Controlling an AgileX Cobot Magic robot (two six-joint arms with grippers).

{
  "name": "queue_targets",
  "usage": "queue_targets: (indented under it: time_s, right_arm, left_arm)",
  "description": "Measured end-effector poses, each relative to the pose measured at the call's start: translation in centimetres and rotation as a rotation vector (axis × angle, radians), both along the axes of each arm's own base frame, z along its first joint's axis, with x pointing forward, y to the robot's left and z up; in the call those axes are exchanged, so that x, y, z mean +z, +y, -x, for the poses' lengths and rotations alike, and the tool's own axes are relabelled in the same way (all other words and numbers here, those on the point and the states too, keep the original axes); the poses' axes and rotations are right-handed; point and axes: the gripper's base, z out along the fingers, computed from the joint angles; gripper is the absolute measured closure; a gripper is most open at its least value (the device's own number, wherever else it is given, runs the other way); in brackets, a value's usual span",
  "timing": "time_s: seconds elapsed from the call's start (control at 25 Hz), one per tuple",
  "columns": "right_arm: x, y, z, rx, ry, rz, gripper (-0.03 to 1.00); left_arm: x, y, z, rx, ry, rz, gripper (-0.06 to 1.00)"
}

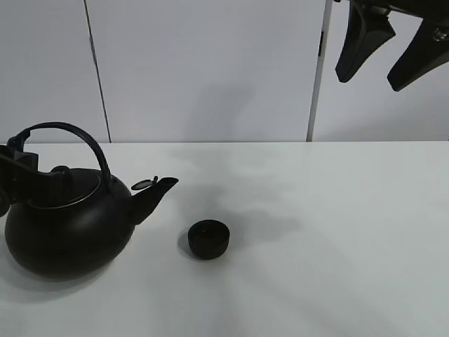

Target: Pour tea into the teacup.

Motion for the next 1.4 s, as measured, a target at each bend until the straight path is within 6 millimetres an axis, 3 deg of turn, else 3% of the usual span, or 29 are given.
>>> queue_targets:
  time_s: [0.92, 1.12, 1.4]
  right_arm:
    - [0.0, 0.0, 0.0, -0.001, 0.001, -0.004, 0.54]
    - [0.0, 0.0, 0.0, -0.001, 0.001, -0.004, 0.54]
    - [0.0, 0.0, 0.0, -0.001, -0.002, -0.005, 0.54]
  left_arm:
    - [-0.2, 0.3, 0.3, 0.017, 0.003, -0.003, 0.84]
    - [-1.3, 0.2, 0.2, 0.009, 0.036, -0.026, 0.84]
    - [-1.4, 0.2, 0.2, 0.012, 0.036, -0.018, 0.84]
